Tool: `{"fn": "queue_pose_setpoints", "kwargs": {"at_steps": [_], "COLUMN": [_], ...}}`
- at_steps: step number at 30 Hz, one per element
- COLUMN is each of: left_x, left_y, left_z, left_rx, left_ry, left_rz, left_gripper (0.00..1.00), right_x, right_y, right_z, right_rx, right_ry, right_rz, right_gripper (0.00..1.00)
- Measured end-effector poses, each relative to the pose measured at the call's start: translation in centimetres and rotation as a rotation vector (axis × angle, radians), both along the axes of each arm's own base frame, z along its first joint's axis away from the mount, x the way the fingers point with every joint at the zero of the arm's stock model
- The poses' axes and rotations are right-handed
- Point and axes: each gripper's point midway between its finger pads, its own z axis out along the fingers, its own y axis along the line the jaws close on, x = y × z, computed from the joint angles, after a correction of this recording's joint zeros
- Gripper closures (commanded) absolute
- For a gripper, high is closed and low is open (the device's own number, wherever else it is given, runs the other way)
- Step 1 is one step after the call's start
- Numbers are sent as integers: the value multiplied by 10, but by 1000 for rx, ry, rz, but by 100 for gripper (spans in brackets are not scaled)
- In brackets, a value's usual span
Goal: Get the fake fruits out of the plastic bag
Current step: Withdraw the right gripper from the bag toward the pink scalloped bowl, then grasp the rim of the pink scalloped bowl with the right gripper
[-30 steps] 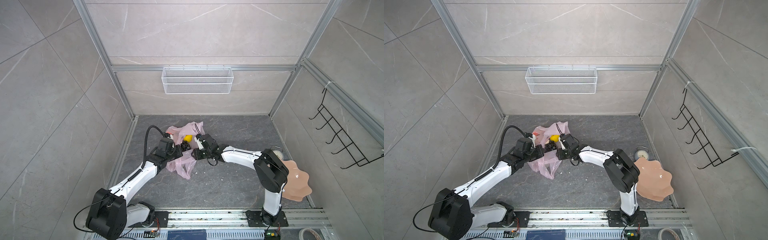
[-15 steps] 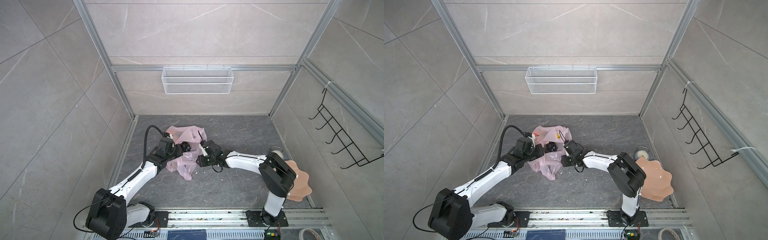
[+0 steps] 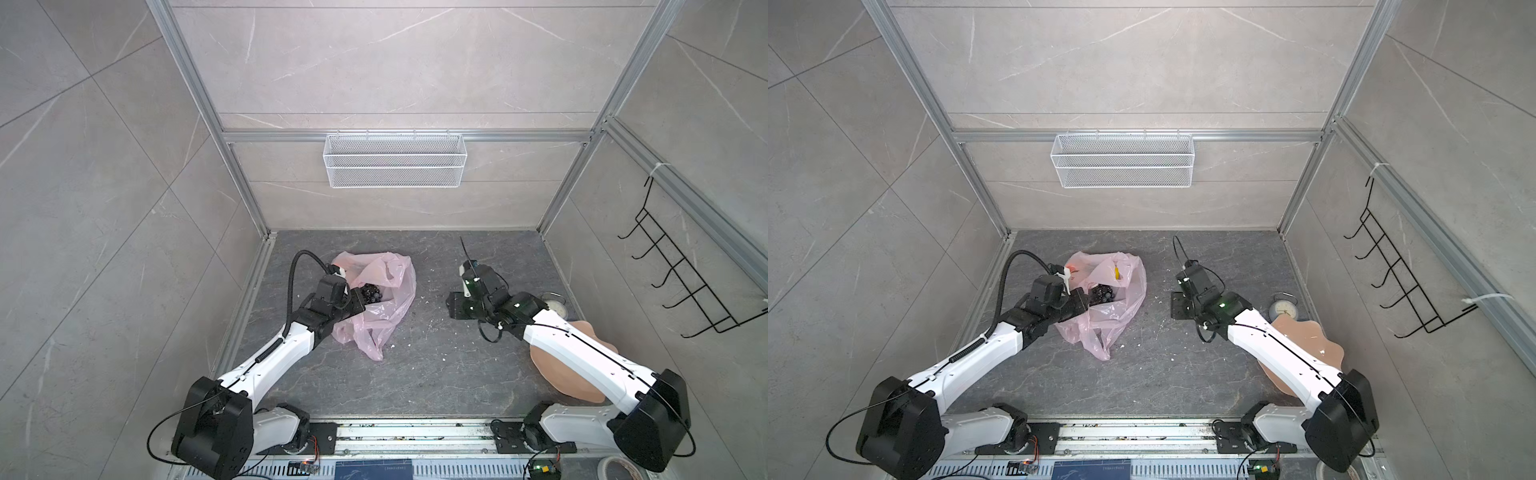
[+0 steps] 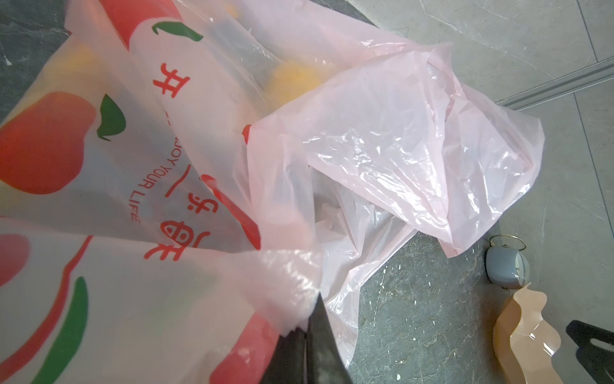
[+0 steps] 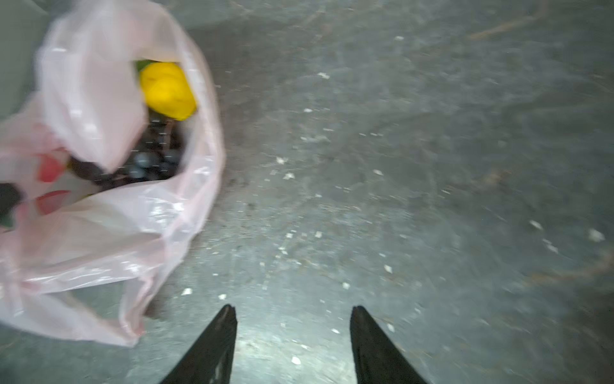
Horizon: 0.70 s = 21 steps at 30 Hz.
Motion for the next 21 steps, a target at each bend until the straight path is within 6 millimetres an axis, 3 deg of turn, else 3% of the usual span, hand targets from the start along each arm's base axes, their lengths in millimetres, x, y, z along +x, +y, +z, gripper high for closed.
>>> {"fn": "queue_pose_setpoints", "kwargs": {"at_steps": [6,9,15,21], "left_x": [-1,-3,-4,-4], "left_y": [-3,-5,-7,-11], "left_z": [0,1,1,2], "left_rx": [4,3,8,2], "left_ry": [-5,-6,-15,-34], "left_rz": [-27,-45,-71,-101], "left_gripper": [100,100,100,100], "right_x": [-16,-25,-33,-35], "right_y": [-91,-126,-175,-200], "right_z": [-23,-29,-40,-58], "right_rx": [-186,-246,-324,-386], "right_ry": [146,205,294,370], "right_rz": [-273,-391,-544,-612], "right_gripper": [32,30,35,38]}}
